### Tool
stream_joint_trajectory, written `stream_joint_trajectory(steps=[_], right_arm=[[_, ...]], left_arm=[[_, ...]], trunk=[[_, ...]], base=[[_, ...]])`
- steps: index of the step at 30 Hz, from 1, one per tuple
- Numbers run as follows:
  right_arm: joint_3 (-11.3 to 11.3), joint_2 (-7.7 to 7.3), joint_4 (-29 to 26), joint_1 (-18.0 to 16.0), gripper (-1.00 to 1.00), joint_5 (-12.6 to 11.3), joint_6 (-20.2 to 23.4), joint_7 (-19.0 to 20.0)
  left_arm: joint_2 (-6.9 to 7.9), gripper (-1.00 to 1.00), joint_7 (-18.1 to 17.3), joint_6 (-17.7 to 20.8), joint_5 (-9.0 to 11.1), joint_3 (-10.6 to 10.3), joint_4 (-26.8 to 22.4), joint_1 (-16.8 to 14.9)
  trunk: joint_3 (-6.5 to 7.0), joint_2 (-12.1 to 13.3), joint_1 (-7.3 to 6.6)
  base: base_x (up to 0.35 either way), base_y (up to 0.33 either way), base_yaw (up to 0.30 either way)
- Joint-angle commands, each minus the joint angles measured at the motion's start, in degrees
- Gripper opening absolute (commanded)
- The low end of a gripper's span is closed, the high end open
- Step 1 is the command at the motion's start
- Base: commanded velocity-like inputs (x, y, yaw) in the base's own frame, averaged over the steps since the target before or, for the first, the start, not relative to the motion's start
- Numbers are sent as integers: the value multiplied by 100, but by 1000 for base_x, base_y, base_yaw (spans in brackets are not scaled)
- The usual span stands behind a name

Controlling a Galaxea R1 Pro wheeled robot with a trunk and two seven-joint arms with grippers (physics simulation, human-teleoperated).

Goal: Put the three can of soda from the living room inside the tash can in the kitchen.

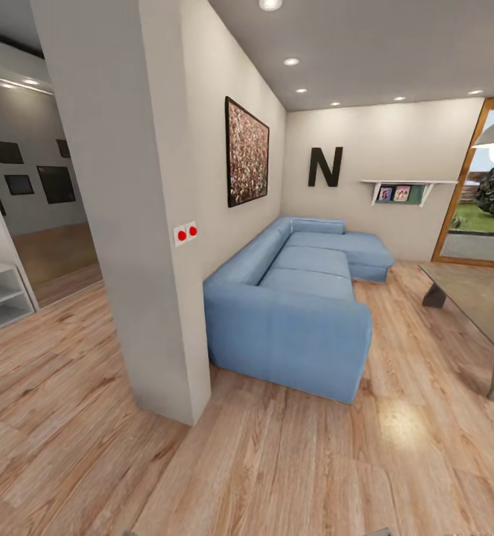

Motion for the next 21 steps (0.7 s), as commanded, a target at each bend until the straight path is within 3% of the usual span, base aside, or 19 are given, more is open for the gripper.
stream_joint_trajectory(steps=[1,21], right_arm=[[0,0,0,1,100,1,1,6],[-6,0,-1,2,100,1,3,24]], left_arm=[[0,100,0,0,0,2,1,0],[0,100,-2,0,0,8,4,0]], trunk=[[3,0,0],[66,0,0]], base=[[23,0,-197],[4,0,-247]])
